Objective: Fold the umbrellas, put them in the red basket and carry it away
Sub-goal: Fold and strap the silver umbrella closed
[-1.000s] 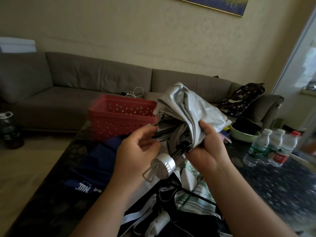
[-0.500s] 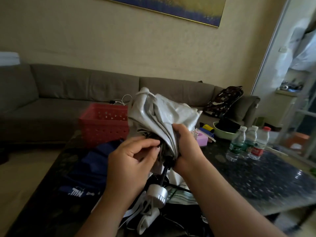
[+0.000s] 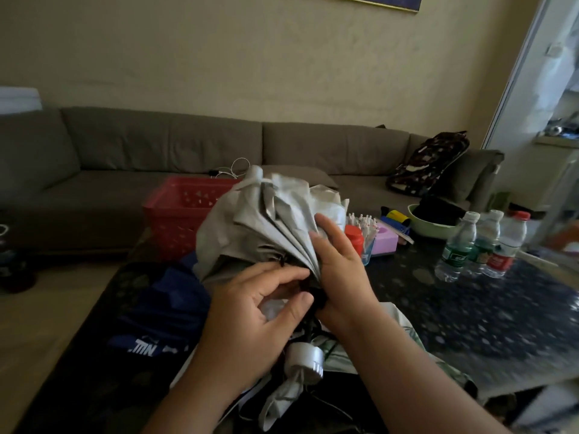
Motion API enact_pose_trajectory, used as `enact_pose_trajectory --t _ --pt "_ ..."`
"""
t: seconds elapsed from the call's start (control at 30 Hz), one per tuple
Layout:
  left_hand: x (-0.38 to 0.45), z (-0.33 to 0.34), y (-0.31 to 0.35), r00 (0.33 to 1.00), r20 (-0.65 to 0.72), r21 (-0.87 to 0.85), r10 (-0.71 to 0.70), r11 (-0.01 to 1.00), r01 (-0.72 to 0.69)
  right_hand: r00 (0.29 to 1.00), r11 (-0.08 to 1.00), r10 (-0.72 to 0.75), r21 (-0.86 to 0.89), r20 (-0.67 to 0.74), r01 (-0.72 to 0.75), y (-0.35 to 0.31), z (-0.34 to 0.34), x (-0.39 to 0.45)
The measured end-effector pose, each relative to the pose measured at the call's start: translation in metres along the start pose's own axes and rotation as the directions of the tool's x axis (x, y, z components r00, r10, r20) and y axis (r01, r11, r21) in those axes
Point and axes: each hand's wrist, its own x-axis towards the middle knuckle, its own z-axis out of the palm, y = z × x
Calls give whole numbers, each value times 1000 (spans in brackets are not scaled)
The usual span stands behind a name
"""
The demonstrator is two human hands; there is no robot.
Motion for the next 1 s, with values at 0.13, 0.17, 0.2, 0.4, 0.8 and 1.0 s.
enact_pose_trajectory --t 0.13,0.17,0.2,0.4,0.8,1.0 --pt "0 2 3 976 166 -247 -143 952 181 998 995 63 72 -11 -62 0 -5 14" --pt "1 2 5 972 170 -275 -160 940 203 997 993 80 90 -4 -80 1 -7 17" --pt "2 3 5 974 148 -278 -172 938 207 996 989 93 117 2 -92 2 -9 20" --pt "17 1 -15 983 -181 78 -43 995 58 990 962 137 236 15 -137 10 -18 31" --pt "27 17 -22 998 -16 252 62 966 -56 990 972 135 201 -31 -126 18 -28 32" --pt "22 17 -22 998 51 231 35 972 -46 990 981 126 157 -65 -115 14 -23 25"
